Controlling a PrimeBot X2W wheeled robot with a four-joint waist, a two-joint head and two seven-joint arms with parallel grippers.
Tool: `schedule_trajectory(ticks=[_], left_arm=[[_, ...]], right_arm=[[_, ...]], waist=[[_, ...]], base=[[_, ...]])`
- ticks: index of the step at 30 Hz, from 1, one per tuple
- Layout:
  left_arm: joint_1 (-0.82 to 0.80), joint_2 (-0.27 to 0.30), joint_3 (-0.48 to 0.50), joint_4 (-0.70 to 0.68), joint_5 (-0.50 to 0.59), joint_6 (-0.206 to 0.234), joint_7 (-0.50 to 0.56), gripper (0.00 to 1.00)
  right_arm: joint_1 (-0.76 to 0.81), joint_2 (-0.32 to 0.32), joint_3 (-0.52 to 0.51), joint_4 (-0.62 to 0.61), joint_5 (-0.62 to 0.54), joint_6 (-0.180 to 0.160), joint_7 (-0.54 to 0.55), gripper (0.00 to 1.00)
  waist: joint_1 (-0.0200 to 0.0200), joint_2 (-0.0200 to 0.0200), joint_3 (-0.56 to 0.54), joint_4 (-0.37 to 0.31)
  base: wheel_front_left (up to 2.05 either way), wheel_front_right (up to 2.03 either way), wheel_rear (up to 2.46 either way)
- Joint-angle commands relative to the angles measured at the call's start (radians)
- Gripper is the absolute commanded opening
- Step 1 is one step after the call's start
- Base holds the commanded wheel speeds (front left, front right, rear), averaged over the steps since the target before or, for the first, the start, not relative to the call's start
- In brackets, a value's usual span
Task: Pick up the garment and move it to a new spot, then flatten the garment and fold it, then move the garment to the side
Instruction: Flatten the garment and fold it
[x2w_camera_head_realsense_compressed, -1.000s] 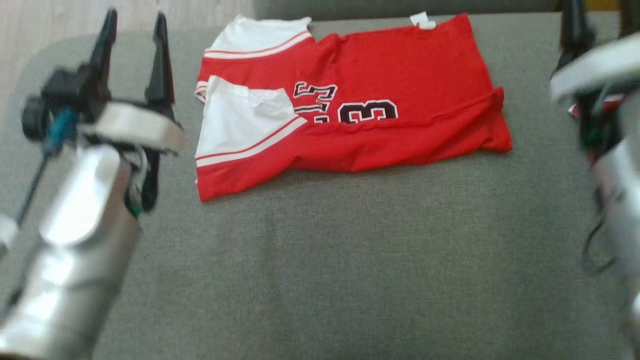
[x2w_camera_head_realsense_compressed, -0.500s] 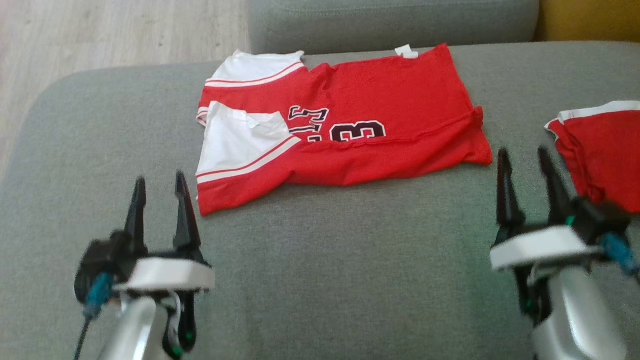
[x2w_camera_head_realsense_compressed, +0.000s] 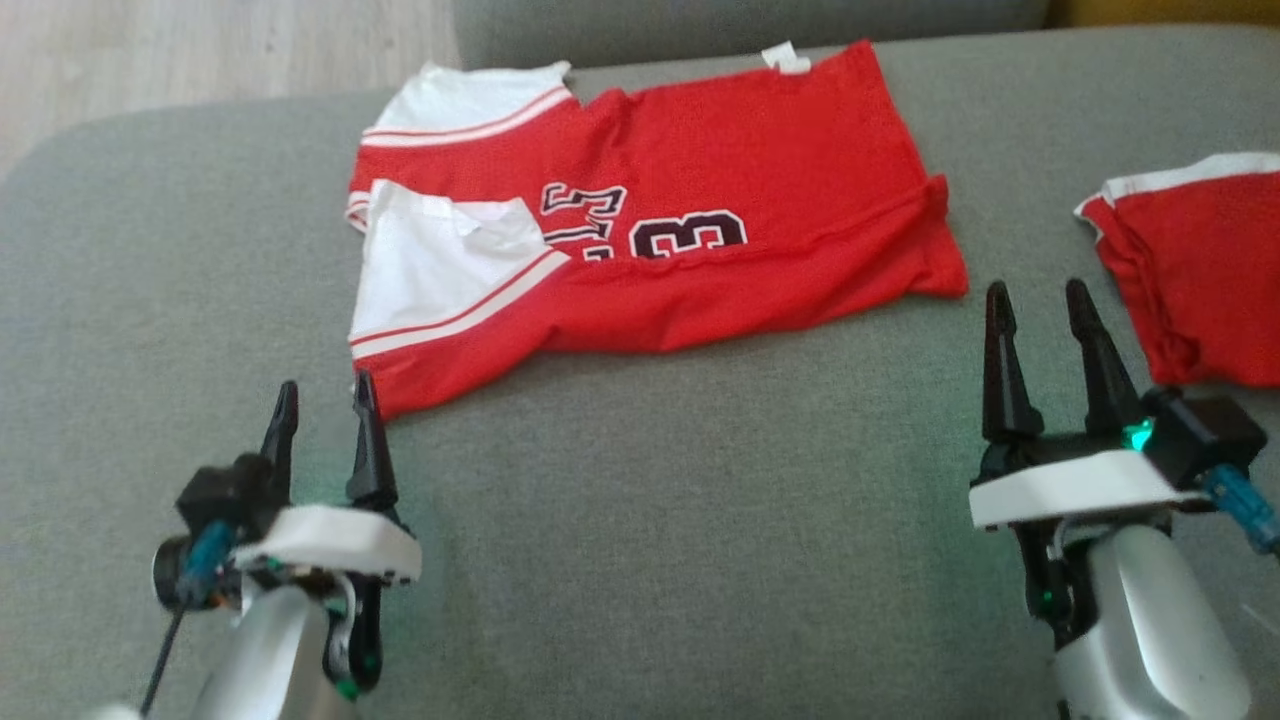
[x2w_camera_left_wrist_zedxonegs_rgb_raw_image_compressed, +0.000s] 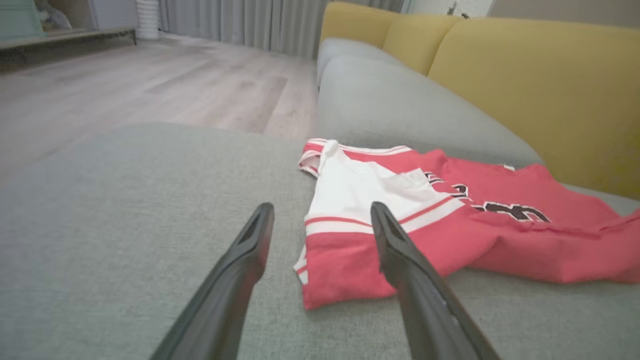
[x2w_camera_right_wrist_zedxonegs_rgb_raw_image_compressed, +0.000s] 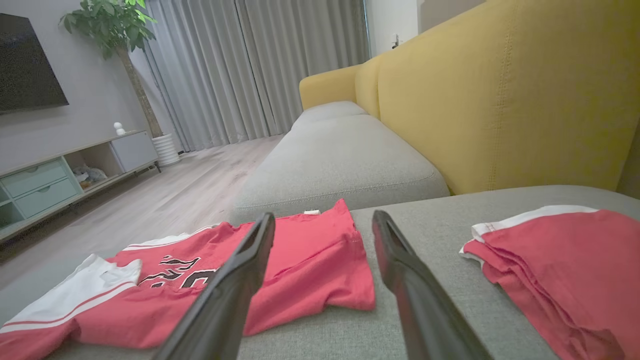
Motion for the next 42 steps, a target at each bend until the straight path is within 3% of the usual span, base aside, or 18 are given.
schedule_trajectory(ticks=[1,9,18,20,24,30,34,42], left_arm=[[-0.062,0.018,0.026,-0.002,0.003,0.002,0.008,1.0],[-0.176,0.032,0.026,0.185,-0.013,0.002,0.087,1.0],[-0.226,0.036,0.029,0.303,-0.023,0.04,0.155,1.0],[-0.233,0.035,0.024,0.319,-0.026,0.036,0.169,0.0],[-0.242,0.04,0.019,0.328,-0.027,0.026,0.157,0.0],[-0.26,0.041,0.012,0.266,-0.019,0.002,0.039,0.0],[-0.275,0.039,0.001,0.181,-0.004,-0.023,-0.017,0.0],[-0.267,0.028,-0.019,0.043,0.024,-0.032,-0.037,0.0]], right_arm=[[-0.037,-0.002,0.028,-0.04,0.007,0.007,-0.006,1.0],[-0.056,-0.002,0.046,-0.058,0.018,0.007,-0.006,1.0],[-0.065,-0.002,0.051,-0.07,0.03,0.007,-0.006,1.0],[-0.066,-0.002,0.048,-0.07,0.032,0.007,-0.006,1.0],[-0.072,-0.002,0.045,-0.061,0.033,0.007,-0.006,1.0],[-0.089,-0.002,0.028,-0.014,0.007,0.007,-0.006,1.0],[-0.137,-0.002,-0.013,0.097,-0.053,0.007,0.004,1.0],[-0.335,-0.002,-0.173,0.359,-0.191,0.007,0.164,1.0]], waist=[[-0.0001,0.0,0.027,-0.012],[-0.0001,0.0,0.09,-0.042],[-0.0001,0.0,0.112,-0.058],[-0.0001,0.0,0.113,-0.056],[-0.0001,0.0,0.106,-0.051],[-0.0001,0.0,0.084,-0.036],[-0.0001,0.0,0.076,-0.023],[-0.0001,0.0,0.099,0.004]], base=[[0.0,0.0,0.0],[0.0,0.0,0.0],[0.0,0.0,0.0],[0.0,0.0,0.0],[0.0,0.0,0.0],[0.0,0.0,0.0],[0.0,0.0,0.0],[0.0,0.0,0.0]])
